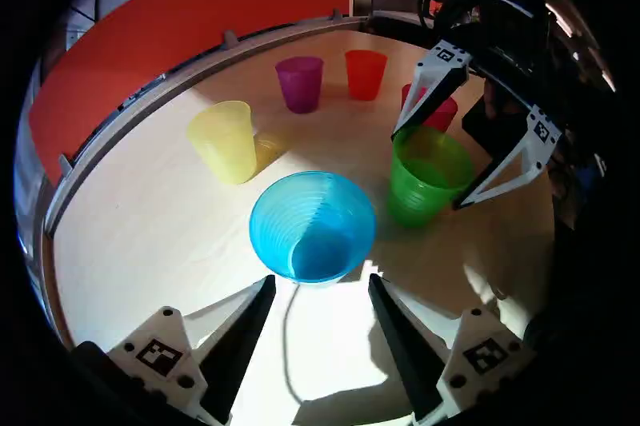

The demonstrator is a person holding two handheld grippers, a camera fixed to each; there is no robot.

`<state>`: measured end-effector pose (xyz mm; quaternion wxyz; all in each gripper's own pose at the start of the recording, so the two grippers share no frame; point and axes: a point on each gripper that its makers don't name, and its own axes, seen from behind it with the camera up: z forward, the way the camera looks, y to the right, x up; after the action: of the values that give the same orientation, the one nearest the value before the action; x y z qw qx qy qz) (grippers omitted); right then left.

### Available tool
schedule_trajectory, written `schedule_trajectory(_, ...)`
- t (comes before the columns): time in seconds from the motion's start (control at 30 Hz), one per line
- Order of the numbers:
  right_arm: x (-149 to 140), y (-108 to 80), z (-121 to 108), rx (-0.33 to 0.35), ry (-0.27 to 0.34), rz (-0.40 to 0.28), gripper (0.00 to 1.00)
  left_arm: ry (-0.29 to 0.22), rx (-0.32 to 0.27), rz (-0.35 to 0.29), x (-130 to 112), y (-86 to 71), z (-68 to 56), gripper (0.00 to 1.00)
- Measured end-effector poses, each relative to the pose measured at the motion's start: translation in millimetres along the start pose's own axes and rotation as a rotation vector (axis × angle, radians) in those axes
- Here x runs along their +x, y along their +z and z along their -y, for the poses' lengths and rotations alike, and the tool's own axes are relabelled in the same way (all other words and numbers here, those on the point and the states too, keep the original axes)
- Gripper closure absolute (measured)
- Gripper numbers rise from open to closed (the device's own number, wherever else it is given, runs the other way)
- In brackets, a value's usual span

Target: Pour water

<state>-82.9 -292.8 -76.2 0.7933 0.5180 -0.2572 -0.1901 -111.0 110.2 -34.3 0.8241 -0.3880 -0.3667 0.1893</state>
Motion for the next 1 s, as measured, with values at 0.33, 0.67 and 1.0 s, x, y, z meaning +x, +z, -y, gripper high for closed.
schedule_trajectory(0.33, 2, -6.3, 0, -0.004, -0.001, -0.009, 0.0, 0.003, 0.012, 0.007, -2, -3.5, 0.4, 0.15)
schedule_trajectory(0.67, 13, -19.8, 0, -0.015, 0.012, -0.04, 0.0, -0.008, 0.036, 0.006, -5, -12.6, 4.3, 0.14)
schedule_trajectory(1.0, 30, -38.6, 1, -0.038, 0.013, -0.086, 0.0, -0.032, 0.072, -0.023, 0, -28.0, 11.8, 0.15)
